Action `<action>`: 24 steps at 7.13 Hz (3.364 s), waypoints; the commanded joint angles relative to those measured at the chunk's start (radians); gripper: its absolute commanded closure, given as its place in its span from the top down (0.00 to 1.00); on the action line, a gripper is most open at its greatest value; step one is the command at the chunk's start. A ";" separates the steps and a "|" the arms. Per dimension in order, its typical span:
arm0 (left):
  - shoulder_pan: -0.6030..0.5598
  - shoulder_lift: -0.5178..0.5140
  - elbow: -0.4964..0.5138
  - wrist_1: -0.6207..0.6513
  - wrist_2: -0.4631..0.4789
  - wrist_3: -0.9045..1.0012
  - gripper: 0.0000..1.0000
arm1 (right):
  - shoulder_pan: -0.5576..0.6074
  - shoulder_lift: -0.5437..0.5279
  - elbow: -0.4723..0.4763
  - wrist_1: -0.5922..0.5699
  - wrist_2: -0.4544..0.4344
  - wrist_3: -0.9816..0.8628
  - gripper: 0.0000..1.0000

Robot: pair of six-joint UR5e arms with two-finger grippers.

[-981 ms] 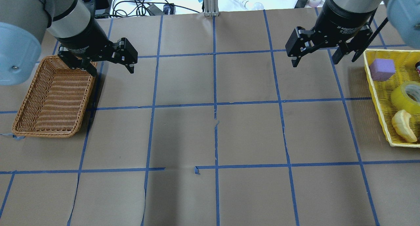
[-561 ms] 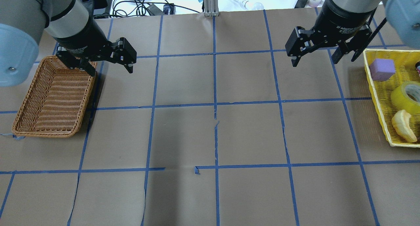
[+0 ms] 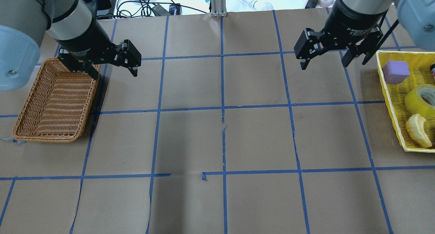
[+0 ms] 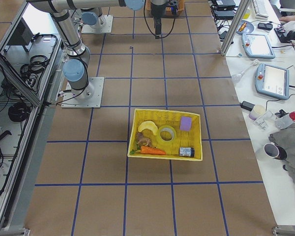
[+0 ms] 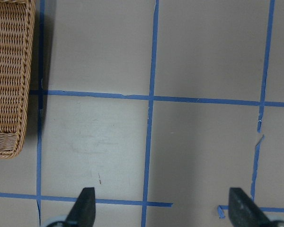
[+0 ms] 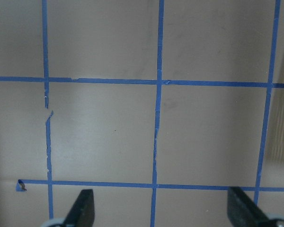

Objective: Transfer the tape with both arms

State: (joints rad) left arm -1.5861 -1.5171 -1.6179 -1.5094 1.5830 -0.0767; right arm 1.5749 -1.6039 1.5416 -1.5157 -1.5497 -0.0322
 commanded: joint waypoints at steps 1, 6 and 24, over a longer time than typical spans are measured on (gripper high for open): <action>0.000 0.000 0.000 0.000 0.000 0.000 1.00 | 0.000 0.001 0.000 -0.001 -0.001 0.000 1.00; 0.000 0.000 0.001 -0.002 0.002 0.000 1.00 | 0.000 0.010 0.005 0.000 -0.010 0.011 1.00; 0.002 0.002 0.004 -0.008 0.003 0.000 1.00 | -0.719 0.524 0.092 -0.486 -0.061 -0.940 0.00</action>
State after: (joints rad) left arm -1.5846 -1.5167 -1.6138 -1.5171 1.5857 -0.0767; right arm 0.8565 -1.0786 1.6333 -2.0018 -1.6065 -0.9772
